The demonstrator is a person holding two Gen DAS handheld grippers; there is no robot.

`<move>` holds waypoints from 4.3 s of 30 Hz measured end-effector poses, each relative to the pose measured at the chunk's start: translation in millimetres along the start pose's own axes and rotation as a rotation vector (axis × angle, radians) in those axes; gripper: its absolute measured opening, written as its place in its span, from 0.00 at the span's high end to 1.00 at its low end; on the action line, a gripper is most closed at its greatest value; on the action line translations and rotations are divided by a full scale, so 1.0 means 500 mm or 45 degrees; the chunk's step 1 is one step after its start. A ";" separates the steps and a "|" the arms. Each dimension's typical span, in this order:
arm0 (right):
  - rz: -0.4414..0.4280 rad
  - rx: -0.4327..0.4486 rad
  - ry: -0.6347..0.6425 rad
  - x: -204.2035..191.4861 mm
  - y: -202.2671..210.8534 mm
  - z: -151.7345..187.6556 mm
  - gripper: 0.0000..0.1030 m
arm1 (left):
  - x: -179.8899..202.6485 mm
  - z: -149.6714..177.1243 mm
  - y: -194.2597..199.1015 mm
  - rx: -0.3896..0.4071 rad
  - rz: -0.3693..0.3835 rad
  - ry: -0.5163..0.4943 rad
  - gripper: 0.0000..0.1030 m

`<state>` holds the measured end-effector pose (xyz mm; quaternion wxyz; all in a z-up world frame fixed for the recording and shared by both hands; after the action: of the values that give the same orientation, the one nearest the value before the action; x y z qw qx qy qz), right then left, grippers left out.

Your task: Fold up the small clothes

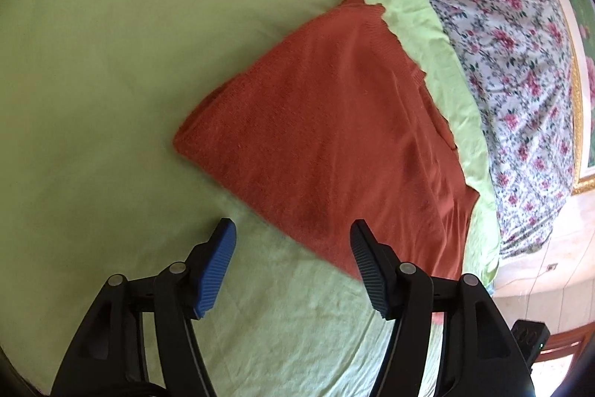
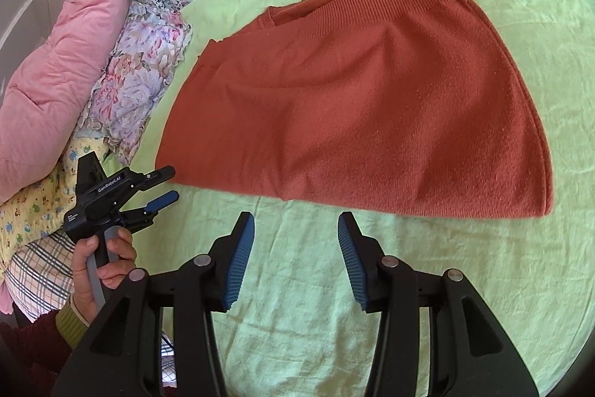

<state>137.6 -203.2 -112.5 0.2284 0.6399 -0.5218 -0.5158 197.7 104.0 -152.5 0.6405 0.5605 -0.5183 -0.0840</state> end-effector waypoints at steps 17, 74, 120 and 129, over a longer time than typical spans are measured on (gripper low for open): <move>0.002 0.034 -0.060 0.075 -0.010 -0.086 0.53 | 0.084 -0.142 -0.016 0.211 -0.098 -0.133 0.84; -0.027 0.075 -0.031 0.311 -0.030 -0.365 0.86 | 0.632 0.419 -0.308 -0.214 0.197 -1.230 0.83; -0.034 0.073 -0.301 0.340 -0.013 -0.258 0.34 | 0.418 0.085 -0.293 -0.295 0.158 -0.590 0.27; -0.197 -0.014 -0.368 0.339 -0.070 -0.239 0.64 | 0.456 0.092 -0.375 -0.375 0.248 -0.598 0.60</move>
<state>247.2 -373.4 -169.9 0.1139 0.5960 -0.4957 -0.6214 353.9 -148.8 -181.0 0.5823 0.3745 -0.6859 -0.2240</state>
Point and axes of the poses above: each gripper's, at about its wrist camera, not at the fingertips, and y roughly against the way its jaws point, x to its right, z to its underside, the point moved 9 cm from there along -y, roughly the way its jaws point
